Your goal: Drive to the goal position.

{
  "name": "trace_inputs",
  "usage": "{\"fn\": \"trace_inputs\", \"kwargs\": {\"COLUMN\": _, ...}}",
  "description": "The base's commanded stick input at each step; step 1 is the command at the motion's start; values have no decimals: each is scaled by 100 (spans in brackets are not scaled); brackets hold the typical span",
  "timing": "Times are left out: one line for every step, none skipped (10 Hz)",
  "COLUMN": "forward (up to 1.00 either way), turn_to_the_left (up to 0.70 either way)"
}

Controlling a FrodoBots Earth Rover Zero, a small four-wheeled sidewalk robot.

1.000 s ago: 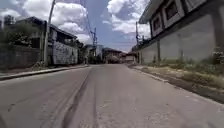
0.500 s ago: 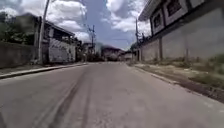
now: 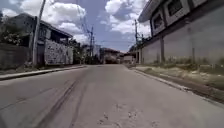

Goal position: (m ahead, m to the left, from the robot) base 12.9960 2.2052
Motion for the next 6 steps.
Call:
{"fn": "trace_inputs", "kwargs": {"forward": 100, "turn_to_the_left": 0}}
{"fn": "trace_inputs", "kwargs": {"forward": 100, "turn_to_the_left": 0}}
{"fn": "trace_inputs", "kwargs": {"forward": 100, "turn_to_the_left": 0}}
{"fn": "trace_inputs", "kwargs": {"forward": 100, "turn_to_the_left": 0}}
{"fn": "trace_inputs", "kwargs": {"forward": 100, "turn_to_the_left": 0}}
{"fn": "trace_inputs", "kwargs": {"forward": 100, "turn_to_the_left": 0}}
